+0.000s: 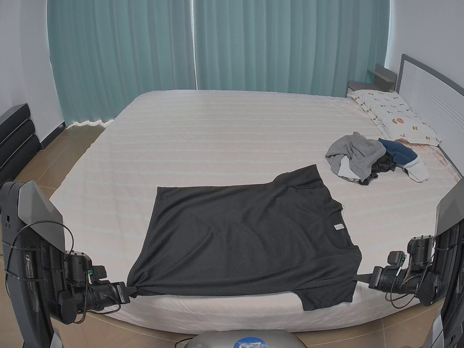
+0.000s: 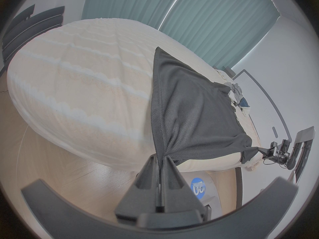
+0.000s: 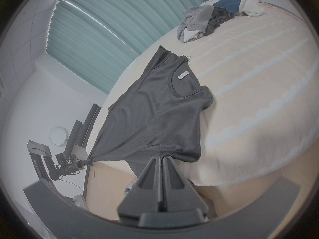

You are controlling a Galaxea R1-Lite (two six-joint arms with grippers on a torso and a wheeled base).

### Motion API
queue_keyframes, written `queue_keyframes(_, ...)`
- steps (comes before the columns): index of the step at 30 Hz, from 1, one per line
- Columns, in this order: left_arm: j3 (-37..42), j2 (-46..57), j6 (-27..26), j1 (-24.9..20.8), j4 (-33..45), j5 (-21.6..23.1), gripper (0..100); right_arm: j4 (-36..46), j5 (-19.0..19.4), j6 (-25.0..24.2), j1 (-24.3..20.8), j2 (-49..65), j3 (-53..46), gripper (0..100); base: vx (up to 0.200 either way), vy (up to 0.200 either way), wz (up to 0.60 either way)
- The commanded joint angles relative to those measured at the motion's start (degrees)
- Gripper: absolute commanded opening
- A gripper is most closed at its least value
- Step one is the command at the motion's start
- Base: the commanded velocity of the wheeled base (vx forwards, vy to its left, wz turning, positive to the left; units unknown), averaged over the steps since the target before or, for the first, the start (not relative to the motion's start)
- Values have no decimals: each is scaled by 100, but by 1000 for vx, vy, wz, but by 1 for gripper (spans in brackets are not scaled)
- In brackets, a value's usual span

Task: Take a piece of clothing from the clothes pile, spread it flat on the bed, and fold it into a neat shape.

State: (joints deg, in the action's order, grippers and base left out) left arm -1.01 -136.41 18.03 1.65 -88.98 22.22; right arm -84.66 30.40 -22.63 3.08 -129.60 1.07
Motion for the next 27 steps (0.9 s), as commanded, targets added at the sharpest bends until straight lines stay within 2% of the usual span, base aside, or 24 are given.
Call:
queue_keyframes(1,84,-17,-28,-6,-76,1,0,741,9,162,-10,453,-107,0,0,0,0)
queue_keyframes(8,84,-26,-19,-24,-58,-16,0,1620,-34,496,61,884,-107,0,0,0,0)
queue_keyframes(9,84,-8,-19,-103,30,-34,0,1980,-26,645,113,1068,-107,0,0,0,0)
queue_keyframes(11,84,36,-45,-121,135,-43,0,2086,-26,707,157,1121,-107,0,0,0,0)
queue_keyframes(17,84,607,-107,-235,1058,-43,0,2455,-26,1050,403,1191,-107,0,0,0,0)
queue_keyframes(24,84,651,-133,-393,1454,-201,0,2850,-52,1173,403,1253,-107,0,0,0,0)
queue_keyframes(27,84,774,-309,-499,1928,-333,0,3123,-52,1428,553,1367,-107,0,0,0,0)
